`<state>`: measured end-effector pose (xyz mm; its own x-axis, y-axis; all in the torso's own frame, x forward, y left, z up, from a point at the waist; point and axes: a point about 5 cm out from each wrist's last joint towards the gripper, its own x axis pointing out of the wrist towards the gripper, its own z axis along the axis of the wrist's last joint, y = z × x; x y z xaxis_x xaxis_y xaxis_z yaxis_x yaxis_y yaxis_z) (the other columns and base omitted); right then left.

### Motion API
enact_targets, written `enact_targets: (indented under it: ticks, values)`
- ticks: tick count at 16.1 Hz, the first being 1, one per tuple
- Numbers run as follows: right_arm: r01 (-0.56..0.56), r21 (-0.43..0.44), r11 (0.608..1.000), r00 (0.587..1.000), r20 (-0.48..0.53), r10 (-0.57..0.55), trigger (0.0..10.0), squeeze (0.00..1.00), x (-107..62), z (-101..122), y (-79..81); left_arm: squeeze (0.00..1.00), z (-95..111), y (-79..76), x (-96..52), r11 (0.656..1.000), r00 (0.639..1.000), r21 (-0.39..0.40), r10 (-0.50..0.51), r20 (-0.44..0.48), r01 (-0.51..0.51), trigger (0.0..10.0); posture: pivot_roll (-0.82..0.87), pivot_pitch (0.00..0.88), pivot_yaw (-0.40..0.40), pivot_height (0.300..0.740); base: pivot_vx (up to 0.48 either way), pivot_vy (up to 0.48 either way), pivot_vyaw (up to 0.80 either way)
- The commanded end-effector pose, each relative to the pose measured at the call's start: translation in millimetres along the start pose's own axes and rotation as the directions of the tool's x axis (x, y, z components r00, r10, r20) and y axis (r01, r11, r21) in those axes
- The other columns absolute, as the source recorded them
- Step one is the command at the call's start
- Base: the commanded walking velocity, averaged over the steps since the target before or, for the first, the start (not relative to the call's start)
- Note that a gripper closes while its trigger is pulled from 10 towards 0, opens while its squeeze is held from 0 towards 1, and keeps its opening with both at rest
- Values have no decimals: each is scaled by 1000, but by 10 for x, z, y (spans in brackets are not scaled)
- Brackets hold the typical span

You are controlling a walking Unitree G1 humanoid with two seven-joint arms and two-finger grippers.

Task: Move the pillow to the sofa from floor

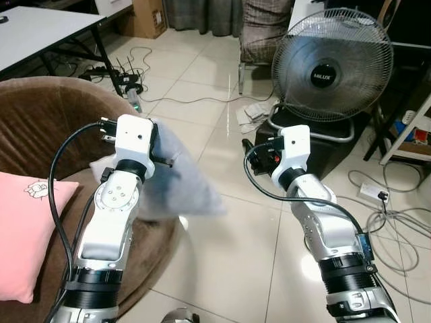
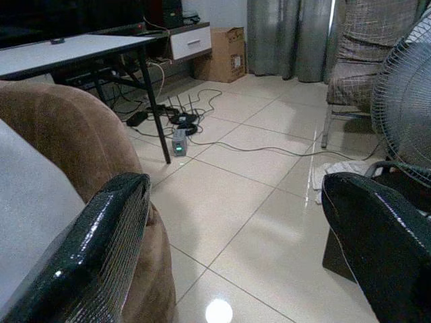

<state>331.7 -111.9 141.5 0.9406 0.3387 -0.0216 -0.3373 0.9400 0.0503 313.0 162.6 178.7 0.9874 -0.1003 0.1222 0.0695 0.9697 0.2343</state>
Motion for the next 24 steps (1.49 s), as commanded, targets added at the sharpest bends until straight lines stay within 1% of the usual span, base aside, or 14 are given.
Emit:
enact_targets:
  ticks: [1, 2, 4, 6, 7, 11, 14, 15, 19, 22, 24]
  values:
    - [7, 2, 1000, 1000, -3, -7, 10000, 0, 17, 9, -19, 0, 205, 0, 43, 1000, 997, 15, -10, 77, 9, 10000, 68, 0, 29, 740, 0, 0, 0]
    - [24, -4, 1000, 1000, 2, -24, 10000, 0, 20, 13, -36, 0, 207, -1, 54, 1000, 997, 10, -19, 78, 18, 10000, 65, 0, 30, 740, 0, 0, 0]
    - [60, 20, 998, 998, 5, -60, 10000, 0, 19, 15, -75, 0, 220, 11, 60, 1000, 996, 1, -5, 86, 5, 10000, 65, 0, 31, 740, 0, 0, 0]
    - [37, -13, 999, 999, -16, -37, 10000, 0, 18, -10, -60, 0, 237, 33, 46, 1000, 995, 4, -1, 95, 1, 10000, 73, 0, 28, 740, 240, 0, 0]
    - [9, -28, 1000, 1000, -15, -10, 10000, 0, 17, -12, -27, 0, 248, 46, 36, 1000, 995, 11, 4, 98, -5, 10000, 84, 0, 20, 740, 330, 0, 800]
    - [-50, -31, 998, 999, -18, 49, 10000, 0, 38, -28, 83, 0, 293, 95, 21, 999, 994, 44, 15, 108, -20, 10000, 104, 0, 12, 740, 342, 0, 800]
    - [-61, -29, 998, 998, -19, 60, 10000, 0, 48, -34, 101, 0, 303, 100, 24, 999, 994, 47, 16, 109, -21, 10000, 109, 0, 12, 740, 341, 0, 800]
    - [-71, -28, 997, 997, -15, 71, 10000, 0, 60, -24, 118, 0, 323, 96, 35, 998, 994, 60, 10, 112, -16, 10000, 109, 0, 15, 740, 341, 0, 800]
    - [-65, -29, 997, 998, -17, 64, 10000, 0, 57, -42, 112, 0, 326, 93, 49, 998, 994, 62, 8, 111, -15, 10000, 106, 0, 21, 740, 342, 0, 800]
    - [-46, -27, 999, 999, -24, 45, 10000, 0, 59, -58, 76, 0, 316, 78, 67, 998, 995, 62, 5, 104, -11, 10000, 101, 0, 22, 740, 341, 0, 800]
    - [-46, -28, 999, 999, -30, 45, 10000, 0, 59, -77, 74, 0, 304, 82, 70, 998, 995, 59, 9, 98, -15, 10000, 102, 0, 21, 740, 343, 0, 309]
